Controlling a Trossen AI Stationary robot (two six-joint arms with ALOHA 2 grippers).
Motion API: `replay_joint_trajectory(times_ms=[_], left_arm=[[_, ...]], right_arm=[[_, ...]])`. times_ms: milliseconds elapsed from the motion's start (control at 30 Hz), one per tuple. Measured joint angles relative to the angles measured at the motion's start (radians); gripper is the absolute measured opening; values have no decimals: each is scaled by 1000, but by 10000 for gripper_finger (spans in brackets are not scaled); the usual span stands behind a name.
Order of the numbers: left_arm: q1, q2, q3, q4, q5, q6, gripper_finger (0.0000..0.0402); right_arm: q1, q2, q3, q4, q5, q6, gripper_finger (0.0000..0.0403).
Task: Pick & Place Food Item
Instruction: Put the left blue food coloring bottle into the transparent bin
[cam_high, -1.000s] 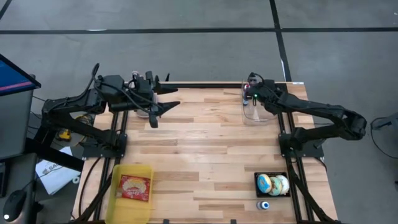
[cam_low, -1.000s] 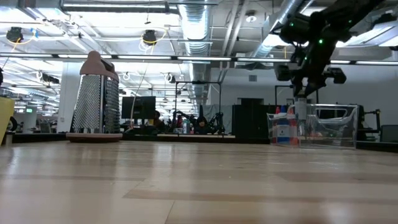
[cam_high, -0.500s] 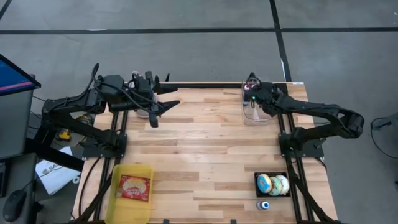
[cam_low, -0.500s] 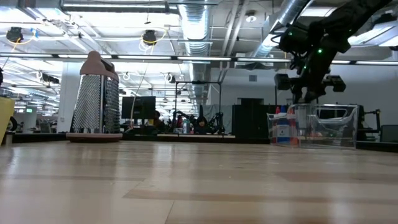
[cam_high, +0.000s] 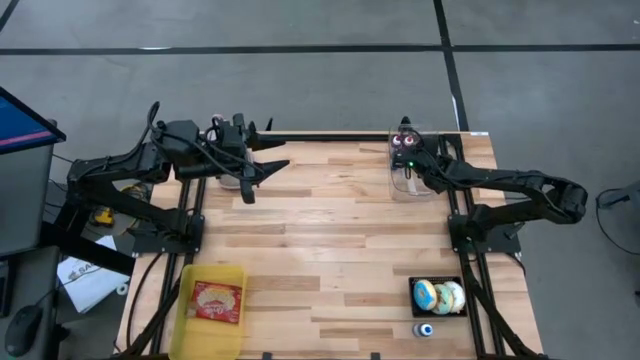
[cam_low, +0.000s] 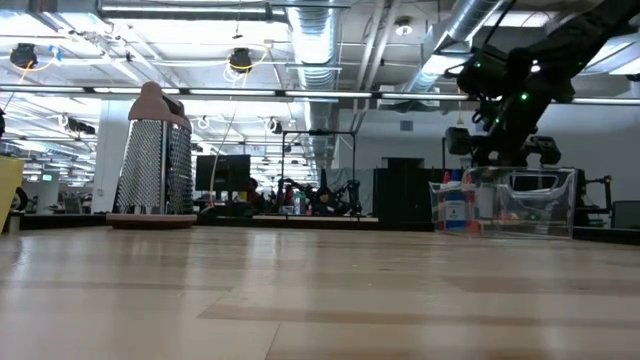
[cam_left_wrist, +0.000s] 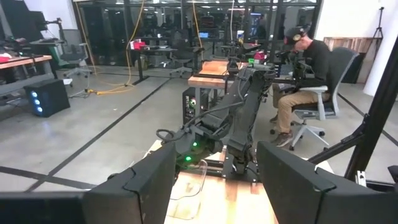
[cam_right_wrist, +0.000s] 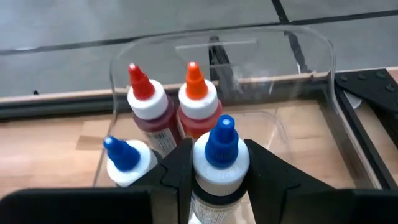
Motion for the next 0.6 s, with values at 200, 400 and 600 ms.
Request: replay_joint_trajectory(times_ms=[200, 400, 600], left_arm=[[0, 0, 0, 0, 0, 0, 218], [0, 0, 0, 1, 0, 0, 218], [0, 0, 0, 1, 0, -5, 218]], right_arm=[[-5, 1, -2, -3, 3, -38, 104], [-8, 4, -49, 104, -34, -67, 104], [-8, 5, -68, 111, -45, -97, 104]])
